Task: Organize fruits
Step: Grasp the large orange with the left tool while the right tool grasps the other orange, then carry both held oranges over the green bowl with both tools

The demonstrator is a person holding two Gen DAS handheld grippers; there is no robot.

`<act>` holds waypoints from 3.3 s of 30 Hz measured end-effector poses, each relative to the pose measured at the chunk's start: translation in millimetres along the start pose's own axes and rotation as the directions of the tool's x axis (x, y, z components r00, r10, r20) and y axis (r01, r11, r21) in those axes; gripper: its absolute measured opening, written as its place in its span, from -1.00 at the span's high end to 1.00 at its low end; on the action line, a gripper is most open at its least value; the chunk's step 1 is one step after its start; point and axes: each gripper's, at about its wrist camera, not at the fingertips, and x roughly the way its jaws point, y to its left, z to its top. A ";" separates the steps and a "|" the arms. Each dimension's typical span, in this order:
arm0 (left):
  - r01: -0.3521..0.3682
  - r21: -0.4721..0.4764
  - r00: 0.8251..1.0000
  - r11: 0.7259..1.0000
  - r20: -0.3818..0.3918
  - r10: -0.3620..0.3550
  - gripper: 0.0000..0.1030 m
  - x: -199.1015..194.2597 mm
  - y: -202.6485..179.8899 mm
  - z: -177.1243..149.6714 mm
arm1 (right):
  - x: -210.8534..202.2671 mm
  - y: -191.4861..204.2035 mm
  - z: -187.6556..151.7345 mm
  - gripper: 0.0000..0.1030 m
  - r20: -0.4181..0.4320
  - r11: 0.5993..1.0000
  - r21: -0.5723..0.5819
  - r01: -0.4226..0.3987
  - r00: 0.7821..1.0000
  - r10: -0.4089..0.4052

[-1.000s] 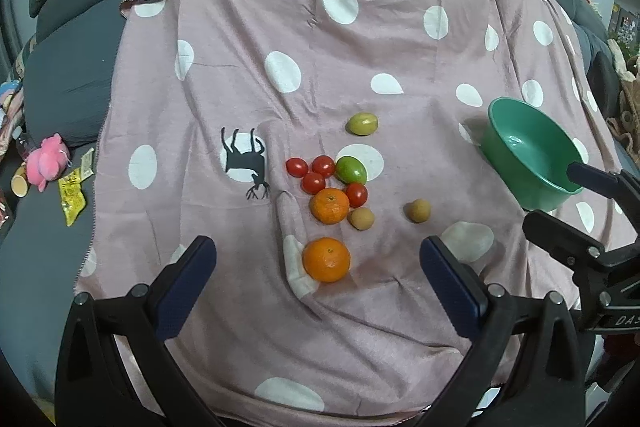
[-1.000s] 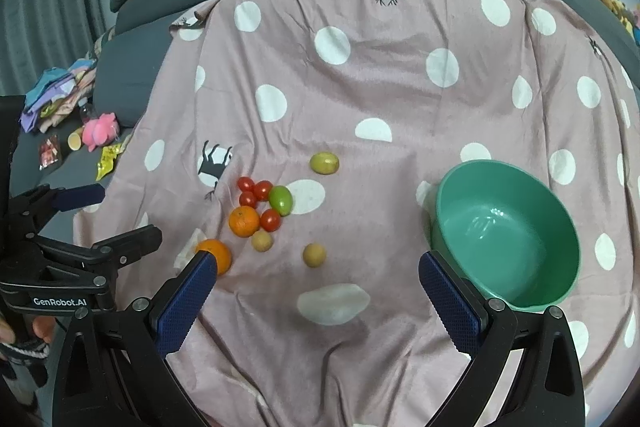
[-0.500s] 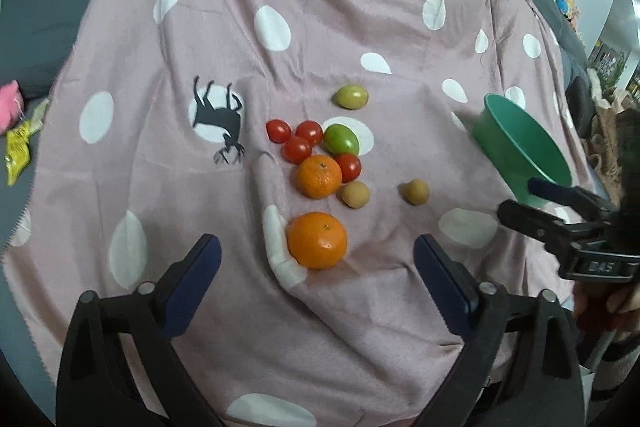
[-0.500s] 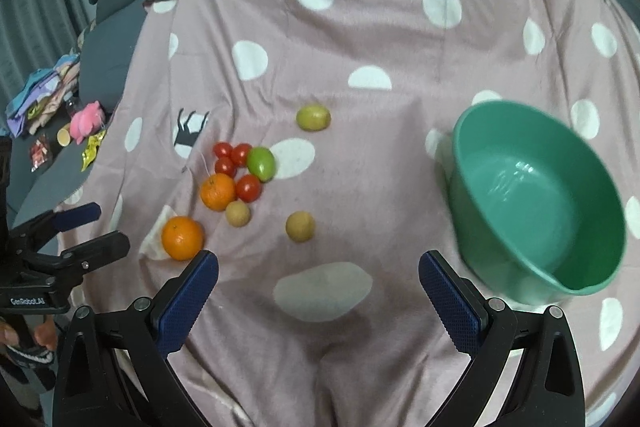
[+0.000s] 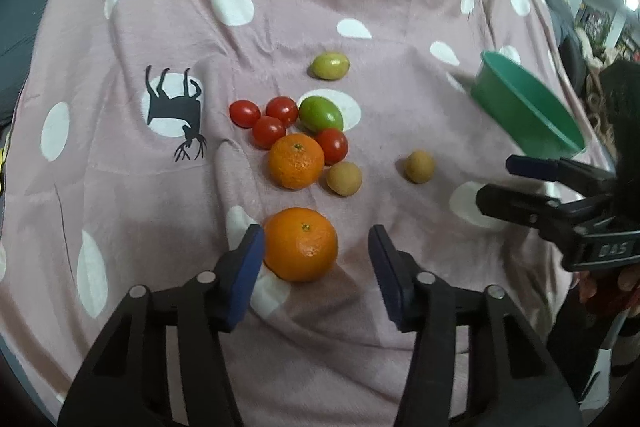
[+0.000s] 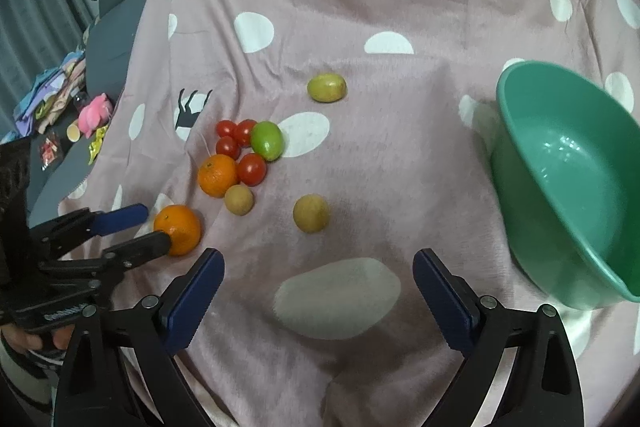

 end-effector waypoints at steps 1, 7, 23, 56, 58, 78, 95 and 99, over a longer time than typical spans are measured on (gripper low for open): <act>-0.018 0.015 1.000 1.000 -0.005 0.018 0.04 4.6 -0.8 0.3 | 1.1 0.0 0.3 -0.87 0.000 1.000 0.002 -0.003 1.000 0.003; -0.117 0.125 0.993 0.985 -0.001 0.118 0.08 14.7 -6.8 1.5 | 6.9 -0.2 2.3 -0.87 0.001 1.000 0.007 -0.024 1.000 0.024; 0.035 -0.065 0.998 0.997 0.051 -0.032 0.15 -0.7 35.5 16.8 | 18.4 14.4 16.0 -0.77 -0.005 0.996 -0.029 -0.082 0.997 0.082; 0.032 -0.238 0.991 0.971 0.133 0.000 0.14 -28.9 103.2 11.8 | 94.8 104.0 51.6 -0.19 -0.043 0.921 -0.390 0.005 0.999 -0.023; 0.035 -0.241 0.991 0.970 0.133 -0.003 0.14 -30.2 103.7 10.3 | 90.3 98.1 53.6 -0.15 -0.048 0.932 -0.360 -0.030 0.999 0.013; 0.056 -0.225 0.991 0.973 0.133 -0.026 0.13 -30.2 96.8 13.4 | 99.6 120.0 50.0 0.15 -0.060 0.875 -0.472 -0.108 0.994 0.091; 0.045 -0.175 0.991 0.984 0.135 -0.022 0.13 -42.9 69.7 17.0 | 34.7 81.2 43.5 0.24 0.057 0.933 -0.334 -0.134 0.985 0.162; 0.055 -0.138 0.991 0.989 0.130 -0.037 0.13 -43.5 53.0 21.0 | 20.1 63.0 38.1 0.24 0.081 0.950 -0.285 -0.124 0.985 0.153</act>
